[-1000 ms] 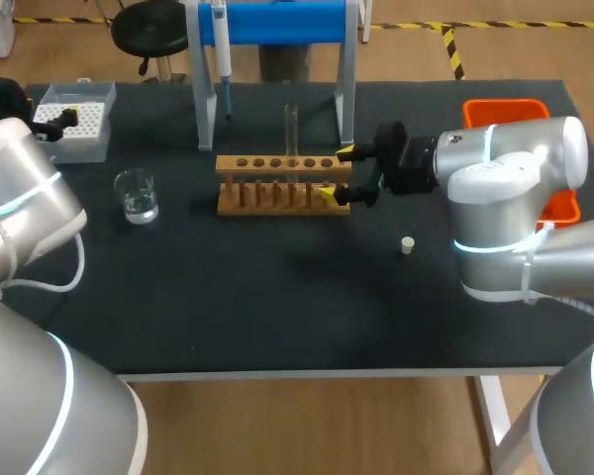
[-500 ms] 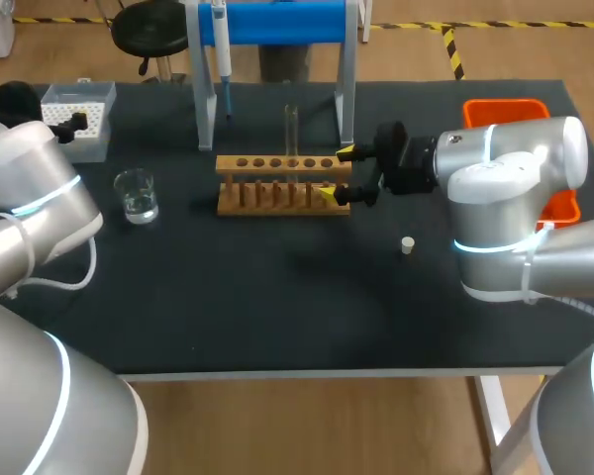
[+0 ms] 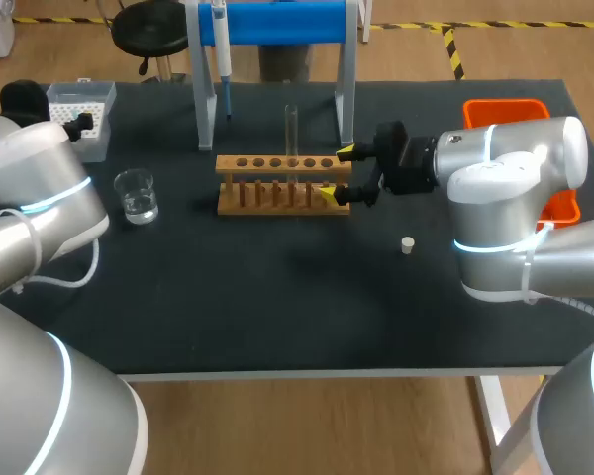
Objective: Invert the test tube, pick up the pipette, mount the tip to pipette, aspirate from beaker and dispense into the tube, eject the tip, return the pipette, and cap with the stopper.
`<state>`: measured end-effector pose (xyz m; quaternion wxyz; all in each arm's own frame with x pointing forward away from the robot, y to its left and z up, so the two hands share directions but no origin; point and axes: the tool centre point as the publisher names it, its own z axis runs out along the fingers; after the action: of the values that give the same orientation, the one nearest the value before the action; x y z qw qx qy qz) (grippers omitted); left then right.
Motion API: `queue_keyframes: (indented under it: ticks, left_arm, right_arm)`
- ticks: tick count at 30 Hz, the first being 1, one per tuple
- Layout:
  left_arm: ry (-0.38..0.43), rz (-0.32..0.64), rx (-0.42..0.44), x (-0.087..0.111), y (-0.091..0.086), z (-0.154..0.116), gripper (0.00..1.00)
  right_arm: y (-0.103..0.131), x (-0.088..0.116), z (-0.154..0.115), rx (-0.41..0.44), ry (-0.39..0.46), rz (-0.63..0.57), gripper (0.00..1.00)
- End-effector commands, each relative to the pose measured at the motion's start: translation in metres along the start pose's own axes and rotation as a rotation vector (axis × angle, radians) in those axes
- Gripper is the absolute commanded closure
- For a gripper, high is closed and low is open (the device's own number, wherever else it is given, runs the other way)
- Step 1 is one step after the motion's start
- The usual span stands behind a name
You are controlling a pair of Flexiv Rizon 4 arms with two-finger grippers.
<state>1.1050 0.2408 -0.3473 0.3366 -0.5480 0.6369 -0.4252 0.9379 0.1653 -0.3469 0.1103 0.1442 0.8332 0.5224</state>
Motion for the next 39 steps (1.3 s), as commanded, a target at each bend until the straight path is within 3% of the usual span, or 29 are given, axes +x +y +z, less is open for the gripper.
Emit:
queue_keyframes:
  ticks: [1, 2, 3, 4, 39]
  left_arm:
    - [-0.004, 0.001, -0.015, 0.001, -0.003, 0.006, 0.41]
    - [-0.005, 0.002, -0.016, 0.001, -0.003, 0.006, 0.44]
    - [-0.005, 0.003, -0.017, 0.002, -0.003, 0.007, 0.56]
    - [-0.004, 0.004, -0.017, 0.002, -0.004, 0.007, 0.61]
    - [0.006, 0.010, -0.041, -0.005, 0.000, 0.025, 0.60]
  right_arm:
    - [0.000, 0.001, -0.001, -0.001, -0.001, 0.000, 0.00]
    - [0.000, 0.001, -0.001, -0.001, -0.001, 0.000, 0.00]
    - [0.000, 0.001, -0.001, -0.001, -0.001, 0.000, 0.00]
    - [0.000, 0.001, -0.001, -0.001, -0.001, 0.000, 0.00]
    - [0.000, 0.001, -0.001, -0.001, -0.001, 0.000, 0.00]
